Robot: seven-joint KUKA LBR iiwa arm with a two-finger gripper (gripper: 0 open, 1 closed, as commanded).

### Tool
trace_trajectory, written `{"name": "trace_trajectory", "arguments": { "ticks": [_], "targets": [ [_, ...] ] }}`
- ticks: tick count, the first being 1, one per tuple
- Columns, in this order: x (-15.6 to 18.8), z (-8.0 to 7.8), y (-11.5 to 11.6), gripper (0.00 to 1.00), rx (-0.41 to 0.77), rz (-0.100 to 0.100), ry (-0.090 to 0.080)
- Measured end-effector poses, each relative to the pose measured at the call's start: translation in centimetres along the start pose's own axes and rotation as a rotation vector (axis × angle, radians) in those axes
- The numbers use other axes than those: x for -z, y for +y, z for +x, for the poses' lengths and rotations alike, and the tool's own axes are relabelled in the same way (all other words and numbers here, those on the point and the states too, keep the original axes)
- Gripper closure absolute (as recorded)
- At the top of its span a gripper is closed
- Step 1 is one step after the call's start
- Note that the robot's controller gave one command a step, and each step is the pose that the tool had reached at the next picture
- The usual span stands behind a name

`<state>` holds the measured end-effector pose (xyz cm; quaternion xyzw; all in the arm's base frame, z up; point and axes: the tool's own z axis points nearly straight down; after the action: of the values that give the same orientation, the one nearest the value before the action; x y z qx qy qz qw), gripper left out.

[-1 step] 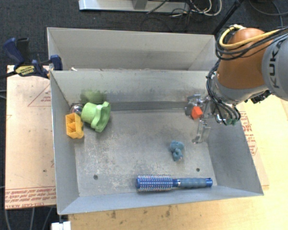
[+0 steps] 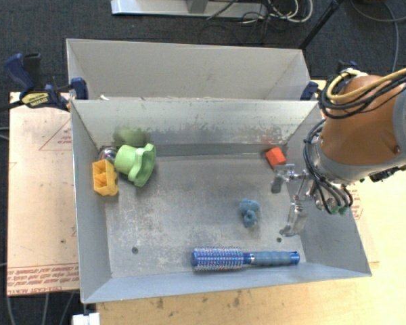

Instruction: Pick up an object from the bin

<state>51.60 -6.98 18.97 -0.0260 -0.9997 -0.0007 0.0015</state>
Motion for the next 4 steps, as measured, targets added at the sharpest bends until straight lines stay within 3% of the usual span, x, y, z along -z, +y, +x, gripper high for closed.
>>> {"name": "trace_trajectory", "arguments": {
  "ticks": [1,2,3,4],
  "targets": [
    [-12.4,-2.1,3.3,0.0,0.04,-0.001,0.001],
    [-10.1,-5.1,-3.0,0.0,-0.065,0.003,-0.009],
    [-10.2,-5.0,-2.7,1.0,-0.059,0.001,-0.006],
    [-10.2,-5.0,-2.6,0.0,-0.058,0.001,-0.006]
  ]
}}
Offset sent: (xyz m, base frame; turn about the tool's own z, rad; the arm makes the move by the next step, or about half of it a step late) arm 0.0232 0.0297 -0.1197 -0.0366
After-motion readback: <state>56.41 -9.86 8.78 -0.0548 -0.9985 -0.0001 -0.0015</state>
